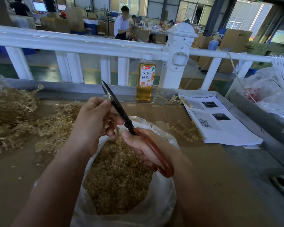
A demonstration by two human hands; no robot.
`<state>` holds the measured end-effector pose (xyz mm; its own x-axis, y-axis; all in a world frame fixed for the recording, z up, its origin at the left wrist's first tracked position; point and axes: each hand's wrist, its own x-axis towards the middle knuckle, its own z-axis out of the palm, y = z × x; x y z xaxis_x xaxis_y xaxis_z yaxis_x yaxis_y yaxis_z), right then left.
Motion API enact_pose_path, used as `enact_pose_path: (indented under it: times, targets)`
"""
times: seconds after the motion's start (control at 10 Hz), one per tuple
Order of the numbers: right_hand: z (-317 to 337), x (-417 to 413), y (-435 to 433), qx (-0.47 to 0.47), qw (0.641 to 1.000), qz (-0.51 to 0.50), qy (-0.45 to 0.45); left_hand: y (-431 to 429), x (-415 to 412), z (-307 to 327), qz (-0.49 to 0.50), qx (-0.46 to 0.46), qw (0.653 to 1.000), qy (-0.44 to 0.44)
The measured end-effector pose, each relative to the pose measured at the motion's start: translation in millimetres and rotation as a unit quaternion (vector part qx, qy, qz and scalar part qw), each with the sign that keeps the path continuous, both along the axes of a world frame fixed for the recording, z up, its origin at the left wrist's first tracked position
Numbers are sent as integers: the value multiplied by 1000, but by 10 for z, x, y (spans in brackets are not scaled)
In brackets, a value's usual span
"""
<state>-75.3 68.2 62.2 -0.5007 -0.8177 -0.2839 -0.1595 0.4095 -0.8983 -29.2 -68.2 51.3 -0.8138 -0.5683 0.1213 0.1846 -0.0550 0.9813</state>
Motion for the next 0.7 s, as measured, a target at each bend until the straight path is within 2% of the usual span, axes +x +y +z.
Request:
enact_pose_path:
  times: [0.1, 0.2, 0.3, 0.4, 0.7]
  targets:
    - [-138, -91, -27, 12, 1000, -14, 19, -16, -8, -11, 33, -12, 999, 10]
    - [-68, -44, -6, 1, 997, 2, 76, -59, -2, -22, 43, -24, 999, 10]
    - [-55, -60, 2, 2, 993, 14, 118, -83, 10, -13, 36, -32, 999, 17]
    - [-66, -78, 4, -9, 992, 17, 122, -73, 26, -14, 25, -37, 999, 28]
    - [-48, -41, -14, -14, 993, 19, 120, -113, 89, 69, -5, 64, 998, 16]
